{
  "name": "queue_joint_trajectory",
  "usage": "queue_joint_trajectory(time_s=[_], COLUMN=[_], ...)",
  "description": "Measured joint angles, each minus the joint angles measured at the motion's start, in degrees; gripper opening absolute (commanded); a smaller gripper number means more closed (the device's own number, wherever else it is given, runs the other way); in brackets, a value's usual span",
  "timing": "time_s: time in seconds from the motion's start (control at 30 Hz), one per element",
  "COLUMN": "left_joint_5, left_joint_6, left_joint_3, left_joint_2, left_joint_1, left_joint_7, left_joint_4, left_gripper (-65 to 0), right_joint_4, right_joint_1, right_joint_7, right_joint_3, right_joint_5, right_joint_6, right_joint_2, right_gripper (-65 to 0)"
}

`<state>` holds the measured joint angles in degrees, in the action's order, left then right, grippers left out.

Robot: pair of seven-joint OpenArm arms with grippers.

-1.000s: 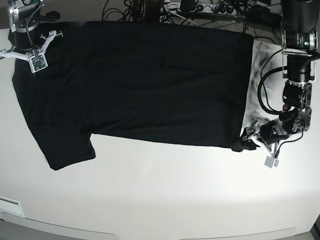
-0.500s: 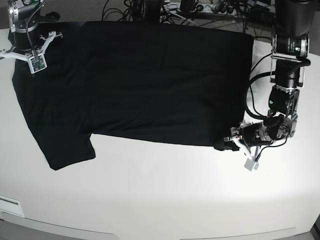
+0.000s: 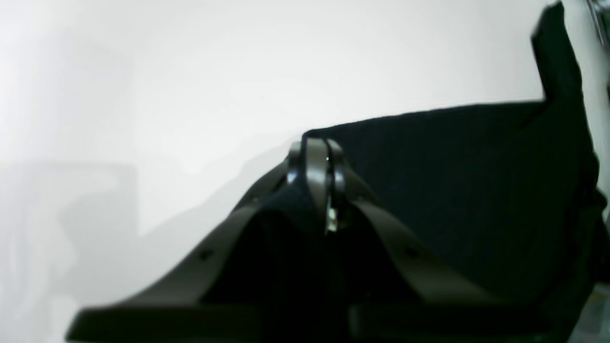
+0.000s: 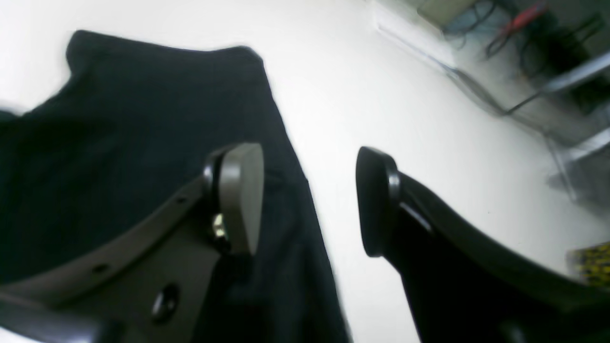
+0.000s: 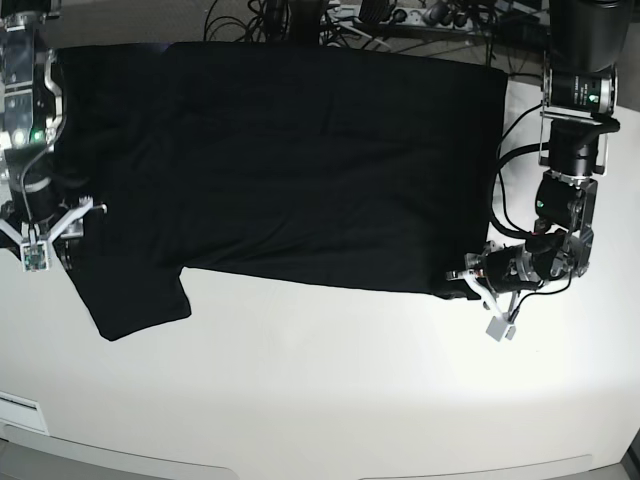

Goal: Fold the T-shirt properly
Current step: 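Move the left gripper to the hem corner and the right gripper to the sleeve, then grasp the hem side and fold it over toward the collar edge with both grippers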

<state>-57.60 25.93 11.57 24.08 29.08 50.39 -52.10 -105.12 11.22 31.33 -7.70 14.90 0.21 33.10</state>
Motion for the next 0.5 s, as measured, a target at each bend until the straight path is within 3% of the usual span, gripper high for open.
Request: queue_joint_trajectory(time_s=[0.33, 0.5], left_joint_5=[1.25, 1.22], left_joint_6=[0.20, 0.20], left_joint_3=[0.00, 0.00], left_joint_2=[0.02, 0.04], left_joint_1=[-0.11, -0.17], left_joint_7=[-0.17, -0.26], left_joint_4=[-0.13, -0.20], left_gripper=[-65.0, -65.0], right_joint_4=[45.51, 63.34], right_joint_1=[-31.61, -40.26], right_joint_7=[5.90, 7.10], right_joint_3=[-0.31, -0.33], right_joint_5=[19.37, 23.39], right_joint_6=[18.32, 23.04], right_joint_2=[0.07, -0.07], right_gripper=[-31.4, -31.4])
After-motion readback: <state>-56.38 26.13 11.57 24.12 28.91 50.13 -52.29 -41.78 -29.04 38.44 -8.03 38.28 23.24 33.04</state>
